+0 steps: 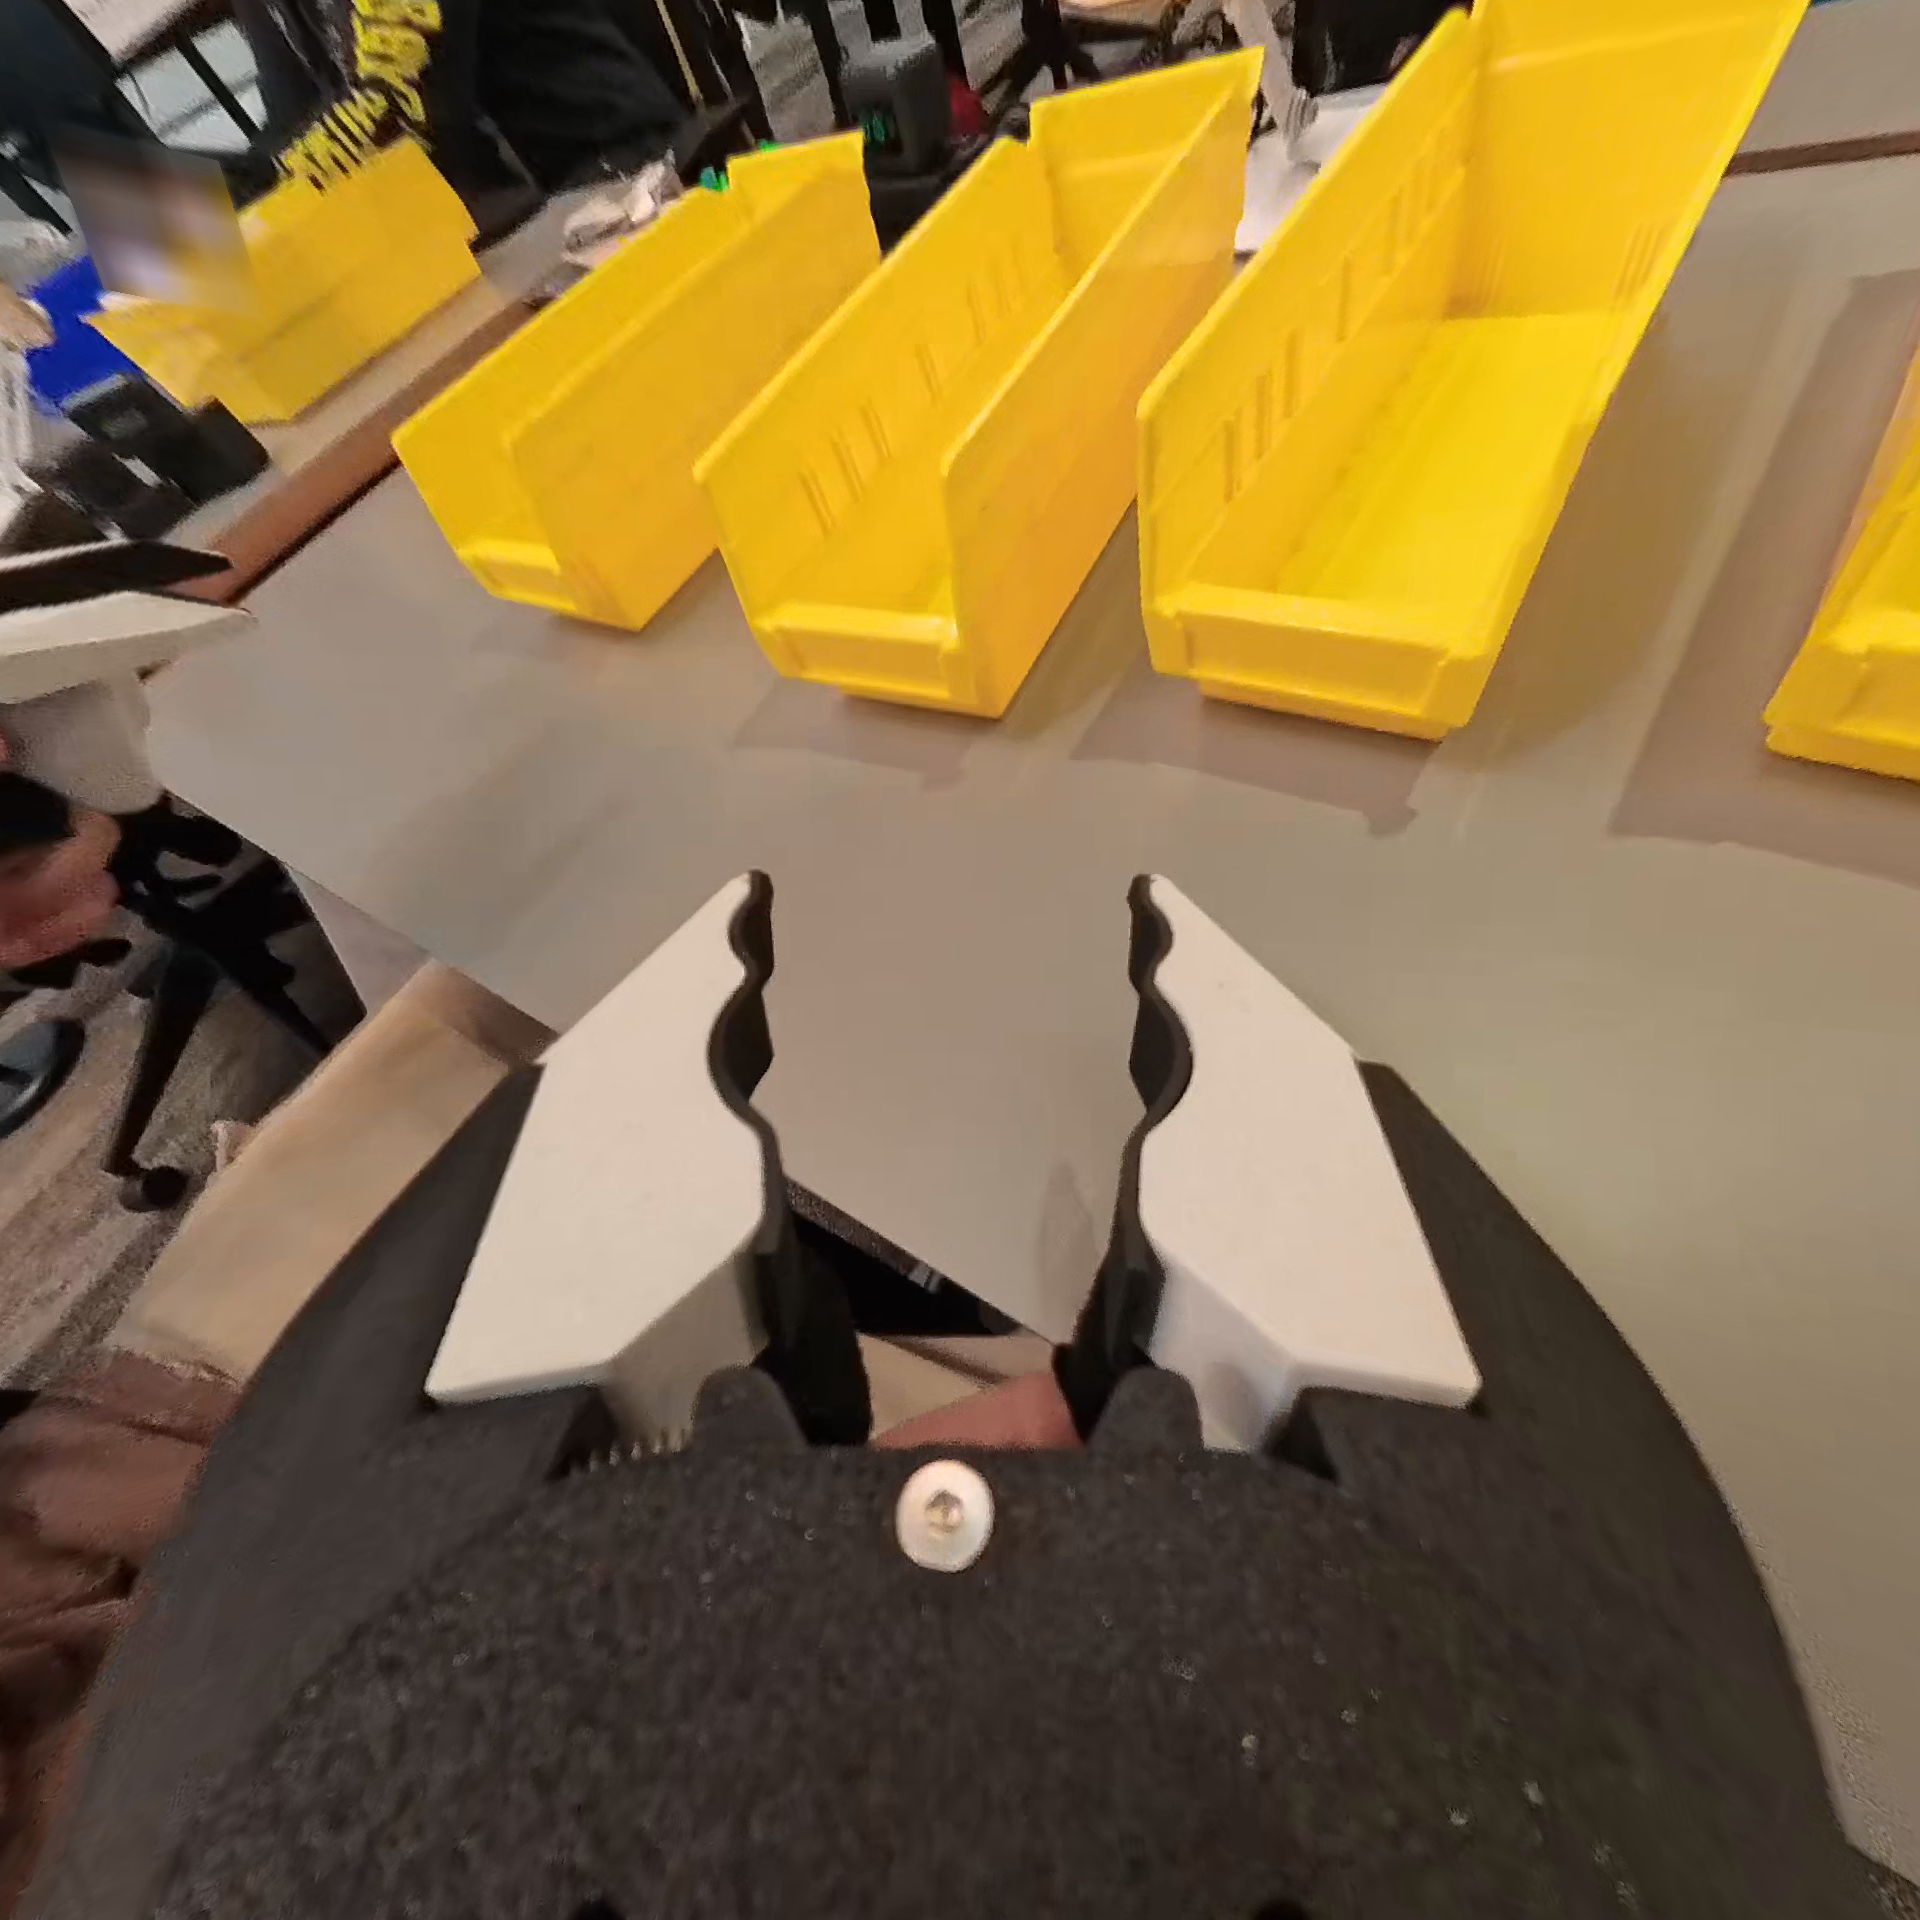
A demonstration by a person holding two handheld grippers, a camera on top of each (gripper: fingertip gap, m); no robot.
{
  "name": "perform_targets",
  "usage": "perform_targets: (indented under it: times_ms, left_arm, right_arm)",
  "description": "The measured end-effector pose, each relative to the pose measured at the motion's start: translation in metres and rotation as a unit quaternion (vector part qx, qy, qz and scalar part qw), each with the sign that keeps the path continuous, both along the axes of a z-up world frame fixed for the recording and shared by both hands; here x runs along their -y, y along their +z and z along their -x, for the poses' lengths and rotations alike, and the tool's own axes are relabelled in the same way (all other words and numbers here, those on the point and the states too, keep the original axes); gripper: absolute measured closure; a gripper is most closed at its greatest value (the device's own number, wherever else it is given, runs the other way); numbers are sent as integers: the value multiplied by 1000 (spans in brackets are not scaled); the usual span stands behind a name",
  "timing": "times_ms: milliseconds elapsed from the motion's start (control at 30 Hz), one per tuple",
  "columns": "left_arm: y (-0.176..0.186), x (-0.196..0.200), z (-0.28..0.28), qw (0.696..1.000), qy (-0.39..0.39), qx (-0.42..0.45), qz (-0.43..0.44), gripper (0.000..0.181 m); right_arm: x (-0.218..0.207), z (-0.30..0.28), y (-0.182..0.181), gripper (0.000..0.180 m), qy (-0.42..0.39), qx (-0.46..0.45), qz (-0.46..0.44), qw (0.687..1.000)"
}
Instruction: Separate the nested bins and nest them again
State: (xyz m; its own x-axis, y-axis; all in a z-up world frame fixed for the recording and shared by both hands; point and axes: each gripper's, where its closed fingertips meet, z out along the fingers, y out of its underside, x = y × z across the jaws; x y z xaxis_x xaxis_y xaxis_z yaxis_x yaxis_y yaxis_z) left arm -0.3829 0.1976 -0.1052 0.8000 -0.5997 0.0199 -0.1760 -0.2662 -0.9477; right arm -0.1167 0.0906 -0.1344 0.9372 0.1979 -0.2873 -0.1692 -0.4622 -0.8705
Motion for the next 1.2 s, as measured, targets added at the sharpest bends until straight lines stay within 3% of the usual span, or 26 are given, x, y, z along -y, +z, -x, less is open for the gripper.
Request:
perform_targets:
  times_ms: [133,367,833,933,1000,1200]
  left_arm:
    - [-5,-12,4,1000,-2,-19,-1,114]
    - [-26,-21,20,996,18,9,84,120]
    - [-25,-40,34,996,60,-7,63,131]
    - [-23,-65,45,994,91,7,54,136]
    - [-33,-89,54,989,111,18,99,128]
    - [-60,-166,63,982,132,-24,132,127]
  right_arm:
    - [-6,3,-5,111,3,8,7,1000]
    - [-8,4,-11,111,5,12,19,1000]
    - [1,5,-13,111,12,17,20,1000]
    - [0,6,-12,111,14,11,21,1000]
    - [0,8,-13,111,18,10,22,1000]
    - [0,15,-13,111,32,1,25,999]
